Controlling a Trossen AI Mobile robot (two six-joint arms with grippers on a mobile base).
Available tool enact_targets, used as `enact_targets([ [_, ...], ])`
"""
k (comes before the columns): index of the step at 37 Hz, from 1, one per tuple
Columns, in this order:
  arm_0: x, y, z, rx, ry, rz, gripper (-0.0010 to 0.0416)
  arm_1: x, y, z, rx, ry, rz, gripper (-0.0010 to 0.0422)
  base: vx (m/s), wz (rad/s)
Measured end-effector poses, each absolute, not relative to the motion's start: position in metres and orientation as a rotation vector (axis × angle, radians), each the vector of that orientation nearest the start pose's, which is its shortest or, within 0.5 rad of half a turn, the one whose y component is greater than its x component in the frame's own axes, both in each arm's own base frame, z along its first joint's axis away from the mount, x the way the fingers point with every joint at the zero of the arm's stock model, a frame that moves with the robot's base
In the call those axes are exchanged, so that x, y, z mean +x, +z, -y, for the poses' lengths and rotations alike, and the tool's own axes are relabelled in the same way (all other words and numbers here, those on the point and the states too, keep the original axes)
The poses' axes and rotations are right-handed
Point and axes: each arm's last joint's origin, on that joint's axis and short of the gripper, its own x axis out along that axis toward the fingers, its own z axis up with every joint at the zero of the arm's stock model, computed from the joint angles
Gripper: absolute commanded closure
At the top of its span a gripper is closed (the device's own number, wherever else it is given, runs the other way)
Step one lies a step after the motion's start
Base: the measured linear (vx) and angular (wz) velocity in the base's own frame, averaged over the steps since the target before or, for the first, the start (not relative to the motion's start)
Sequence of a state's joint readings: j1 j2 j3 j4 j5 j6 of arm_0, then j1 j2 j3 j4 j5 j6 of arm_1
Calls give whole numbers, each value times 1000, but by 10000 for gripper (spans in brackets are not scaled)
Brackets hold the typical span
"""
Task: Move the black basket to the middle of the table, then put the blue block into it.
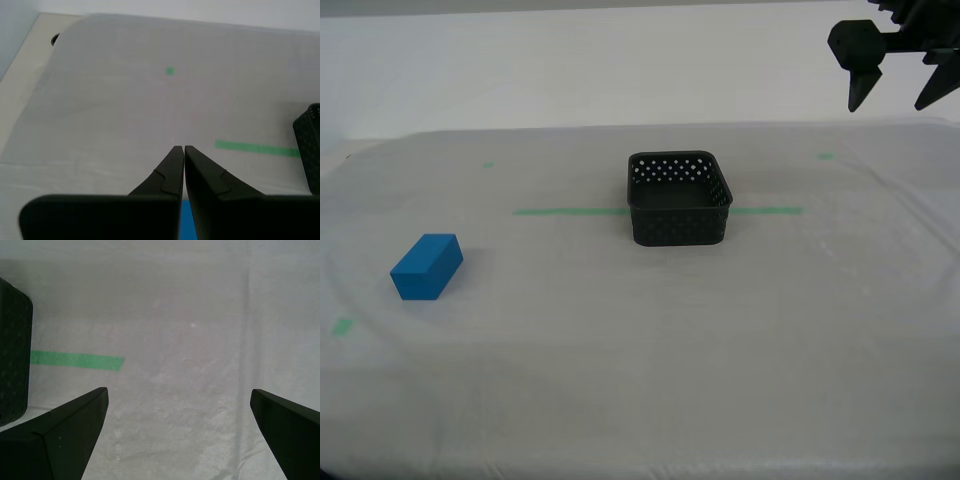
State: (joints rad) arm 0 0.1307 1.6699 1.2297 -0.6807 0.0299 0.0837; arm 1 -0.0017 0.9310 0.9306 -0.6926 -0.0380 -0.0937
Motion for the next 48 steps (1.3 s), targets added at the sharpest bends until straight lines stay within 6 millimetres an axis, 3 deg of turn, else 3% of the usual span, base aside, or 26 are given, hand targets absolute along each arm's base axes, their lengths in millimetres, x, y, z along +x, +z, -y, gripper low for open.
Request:
enact_targets([
  [10, 333, 229, -43, -15, 43, -1120, 7, 174, 313, 0, -82, 56, -878, 412, 0, 0],
  [16, 333, 229, -43, -15, 43, -1120, 7, 179, 309, 0, -74, 50, -1009, 412, 0, 0],
  [40, 333, 229, -43, -16, 44, -1120, 7, 194, 290, 2, -84, 17, -1267, 411, 0, 0],
  [48, 333, 229, -43, -16, 44, -1120, 7, 206, 273, 3, -70, 8, -1346, 364, 0, 0],
])
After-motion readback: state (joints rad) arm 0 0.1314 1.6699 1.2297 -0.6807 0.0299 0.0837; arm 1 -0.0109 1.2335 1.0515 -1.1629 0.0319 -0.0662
